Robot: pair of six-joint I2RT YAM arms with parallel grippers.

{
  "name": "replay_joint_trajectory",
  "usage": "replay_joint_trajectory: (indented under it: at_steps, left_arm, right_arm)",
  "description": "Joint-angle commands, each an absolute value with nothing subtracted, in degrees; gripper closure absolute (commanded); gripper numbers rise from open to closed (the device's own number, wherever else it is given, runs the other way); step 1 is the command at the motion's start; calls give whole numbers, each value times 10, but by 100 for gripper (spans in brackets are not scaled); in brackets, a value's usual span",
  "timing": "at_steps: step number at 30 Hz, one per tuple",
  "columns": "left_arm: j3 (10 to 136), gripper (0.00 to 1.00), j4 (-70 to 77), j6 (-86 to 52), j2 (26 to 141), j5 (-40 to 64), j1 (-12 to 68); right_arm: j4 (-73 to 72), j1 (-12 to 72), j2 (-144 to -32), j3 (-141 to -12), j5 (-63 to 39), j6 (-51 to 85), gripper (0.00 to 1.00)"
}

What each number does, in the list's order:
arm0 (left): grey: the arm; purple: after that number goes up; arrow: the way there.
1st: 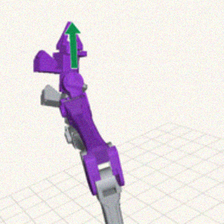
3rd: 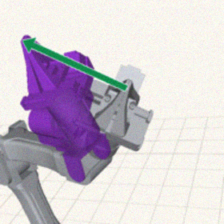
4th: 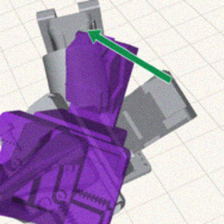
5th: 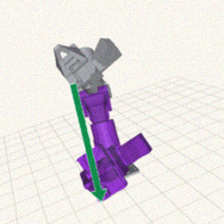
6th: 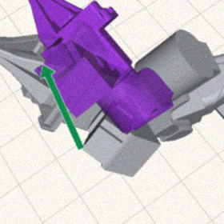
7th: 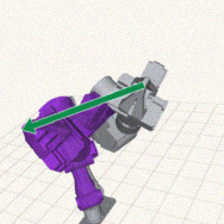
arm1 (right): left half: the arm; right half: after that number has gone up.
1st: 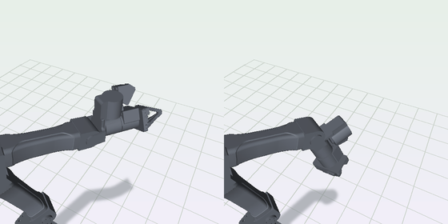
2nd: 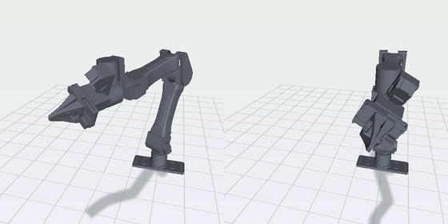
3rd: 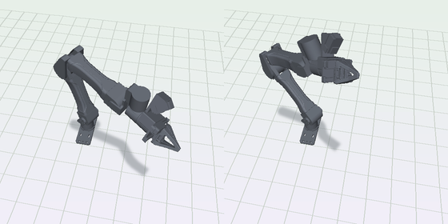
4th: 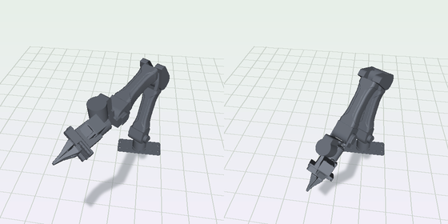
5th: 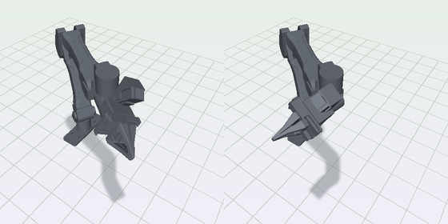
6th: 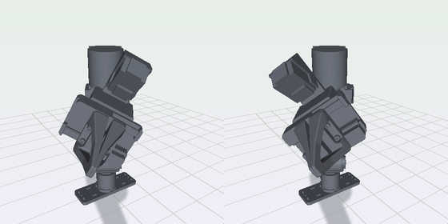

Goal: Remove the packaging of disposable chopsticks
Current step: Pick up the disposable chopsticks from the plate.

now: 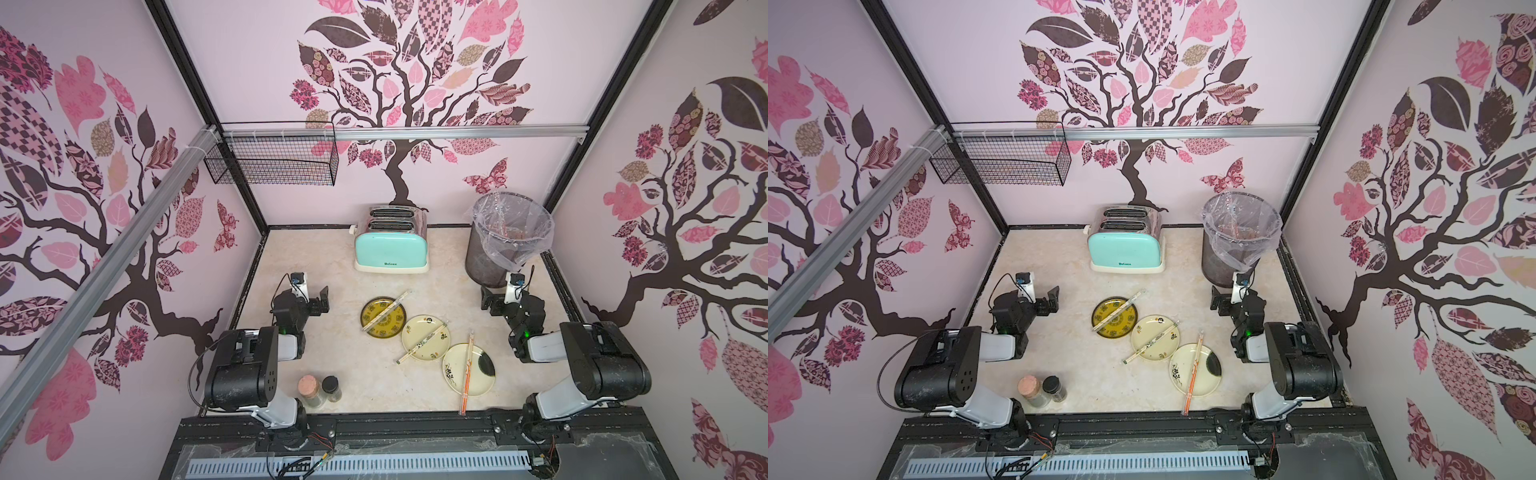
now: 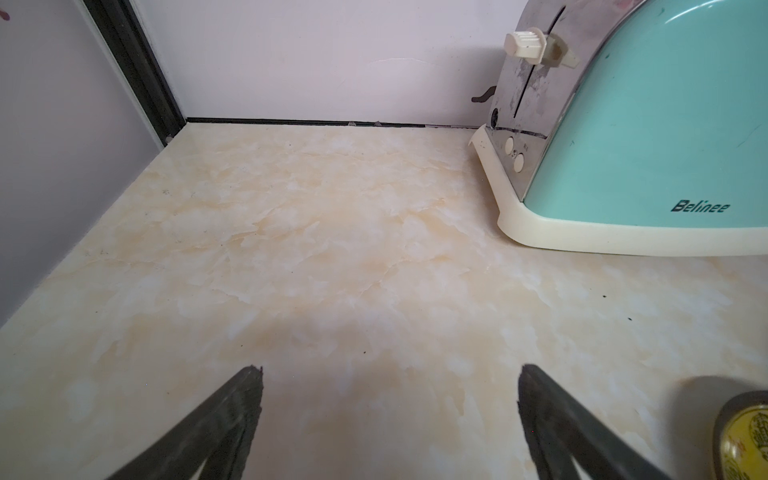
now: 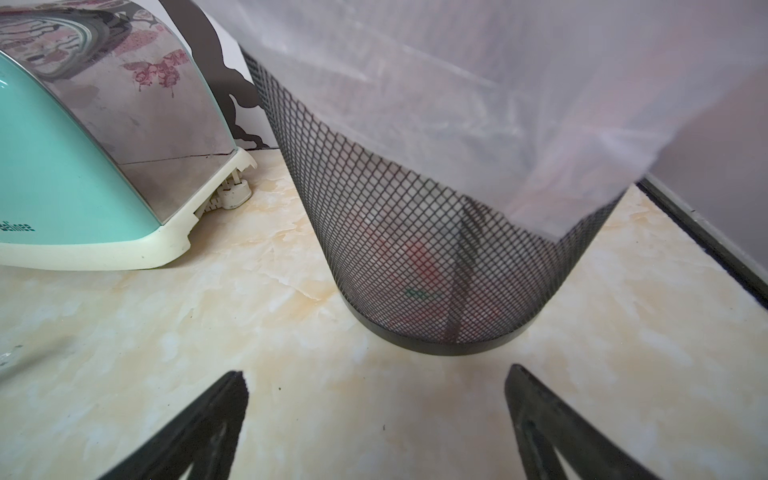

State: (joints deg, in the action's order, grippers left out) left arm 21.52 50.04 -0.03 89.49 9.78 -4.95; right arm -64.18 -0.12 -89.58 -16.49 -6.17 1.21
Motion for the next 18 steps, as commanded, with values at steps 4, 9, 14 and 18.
replay_joint_trajectory:
  at_steps: [4, 9, 14, 18]
  left_arm:
    - [217, 2, 507, -4, 895, 105, -51]
    - [217, 2, 519, -16, 890, 81, -50]
    - [291, 2, 300, -58, 757, -9, -51]
    - [327, 2, 257, -180, 692, -89, -52]
  right_arm:
    - [-649, -2, -888, -166, -58, 11, 1]
    - [-648, -2, -887, -166, -57, 11, 1]
    - [-598, 40, -821, -160, 49, 2, 1]
    - [-302, 54, -714, -248, 202, 81, 1]
